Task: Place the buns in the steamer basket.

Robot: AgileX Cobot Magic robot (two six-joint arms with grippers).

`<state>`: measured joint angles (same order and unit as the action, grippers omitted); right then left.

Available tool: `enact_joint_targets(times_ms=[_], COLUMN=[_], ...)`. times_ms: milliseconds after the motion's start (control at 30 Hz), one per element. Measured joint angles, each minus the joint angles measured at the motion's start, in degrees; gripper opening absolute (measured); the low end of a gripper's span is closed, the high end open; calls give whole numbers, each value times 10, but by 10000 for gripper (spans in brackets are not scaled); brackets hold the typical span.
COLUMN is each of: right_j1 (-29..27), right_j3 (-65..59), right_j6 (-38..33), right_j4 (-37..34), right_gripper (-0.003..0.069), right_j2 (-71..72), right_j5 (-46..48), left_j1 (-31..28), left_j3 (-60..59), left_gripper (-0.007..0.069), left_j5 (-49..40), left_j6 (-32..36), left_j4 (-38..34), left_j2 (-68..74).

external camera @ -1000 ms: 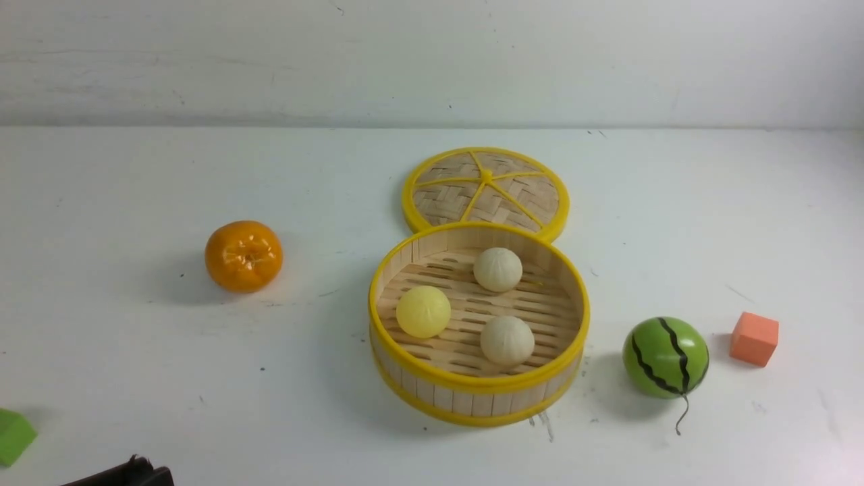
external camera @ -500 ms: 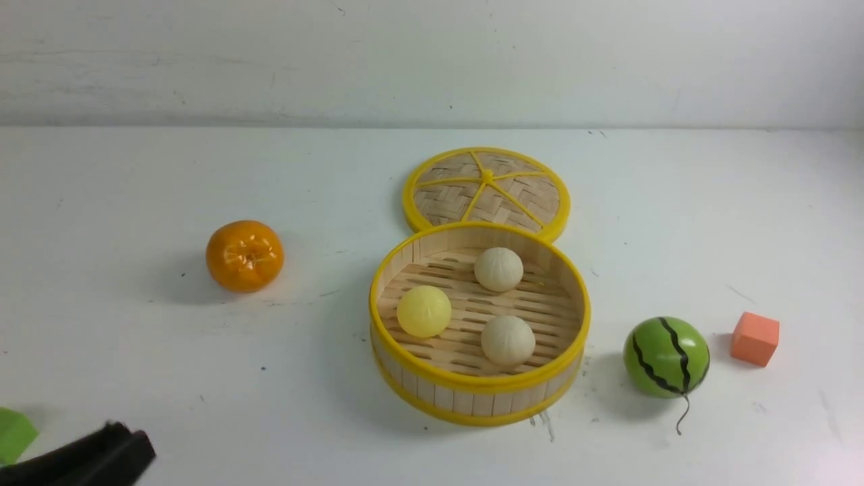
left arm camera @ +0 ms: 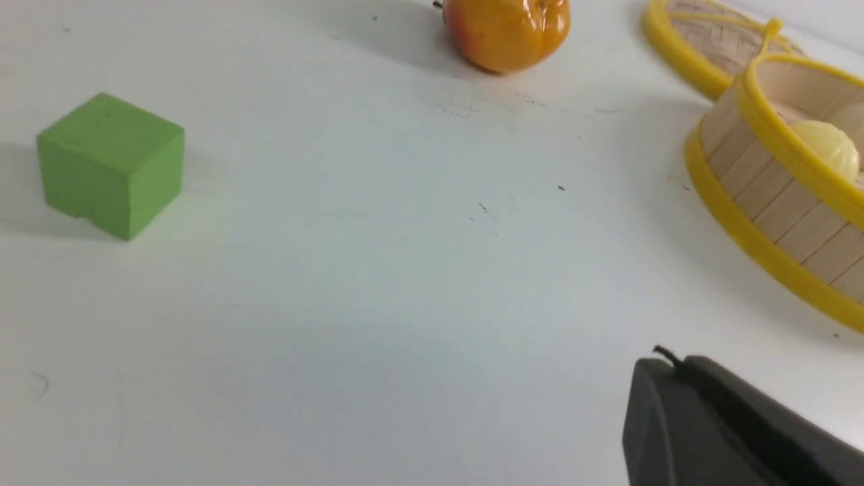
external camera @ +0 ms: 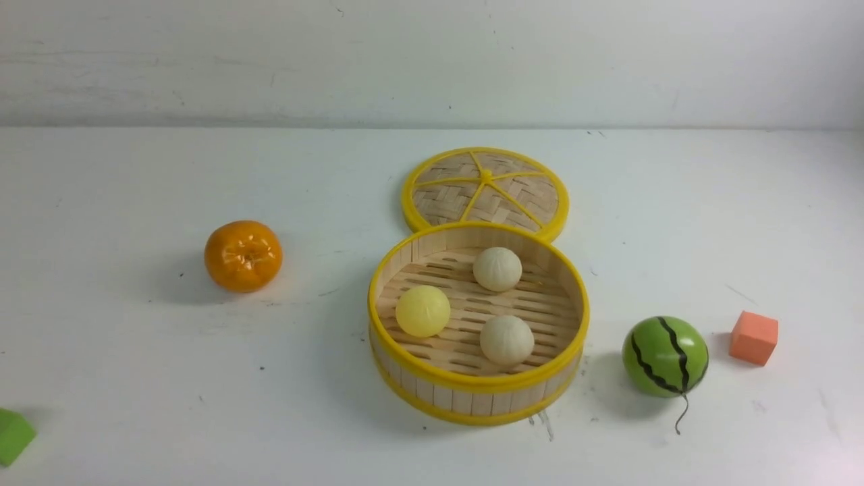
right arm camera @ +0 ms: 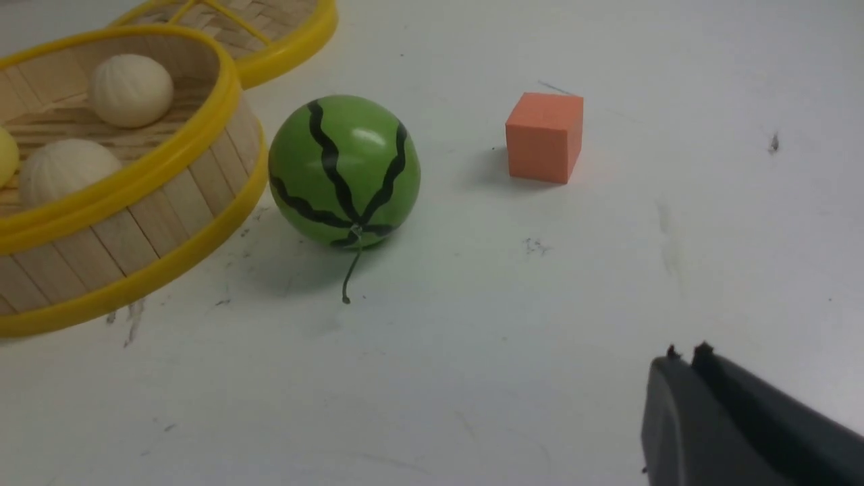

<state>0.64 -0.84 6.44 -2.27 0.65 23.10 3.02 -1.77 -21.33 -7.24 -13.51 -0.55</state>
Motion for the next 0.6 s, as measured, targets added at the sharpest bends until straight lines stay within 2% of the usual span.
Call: enact_joint_targets(times_ms=[600], right_j1=[0], right_j3=[0], right_j6=[0], right_j4=[0], right_gripper=[45], right_j2=[0], right_j5=[0], left_j1=[-1], left_j3=[0], left_gripper=[-13], left_j5=[0], left_j6=[-1], left_j4=[-1], left_j2=[0])
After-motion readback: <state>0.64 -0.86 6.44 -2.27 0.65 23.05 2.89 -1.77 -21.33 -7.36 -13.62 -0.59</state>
